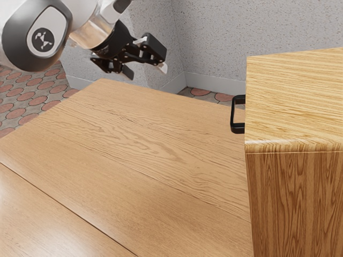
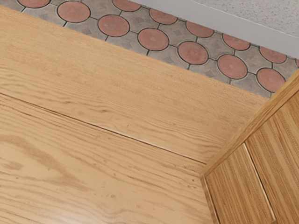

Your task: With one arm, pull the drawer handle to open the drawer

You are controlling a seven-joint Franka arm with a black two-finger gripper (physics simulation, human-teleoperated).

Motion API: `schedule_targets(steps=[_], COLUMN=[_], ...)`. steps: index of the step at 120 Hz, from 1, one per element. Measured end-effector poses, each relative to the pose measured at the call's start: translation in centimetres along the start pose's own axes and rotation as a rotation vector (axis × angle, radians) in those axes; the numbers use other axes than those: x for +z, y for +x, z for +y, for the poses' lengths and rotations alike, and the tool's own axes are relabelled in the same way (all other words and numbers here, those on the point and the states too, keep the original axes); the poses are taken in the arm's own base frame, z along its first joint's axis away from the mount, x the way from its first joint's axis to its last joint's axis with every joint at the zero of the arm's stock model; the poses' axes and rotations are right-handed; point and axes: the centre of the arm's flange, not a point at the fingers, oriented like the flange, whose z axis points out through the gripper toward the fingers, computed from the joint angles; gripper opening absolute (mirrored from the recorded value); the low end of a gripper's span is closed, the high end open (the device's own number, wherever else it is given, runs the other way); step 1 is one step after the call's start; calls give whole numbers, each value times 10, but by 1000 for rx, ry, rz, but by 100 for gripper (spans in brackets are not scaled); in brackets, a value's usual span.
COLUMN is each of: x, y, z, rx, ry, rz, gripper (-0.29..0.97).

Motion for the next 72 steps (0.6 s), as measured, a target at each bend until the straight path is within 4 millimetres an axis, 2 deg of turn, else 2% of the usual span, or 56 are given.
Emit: schedule_targets(steps=[34,72], x=[3,1], y=[1,-8], z=[6,25], rx=[6,36], ry=[-12,-32], rz=[13,9], gripper=[64,64])
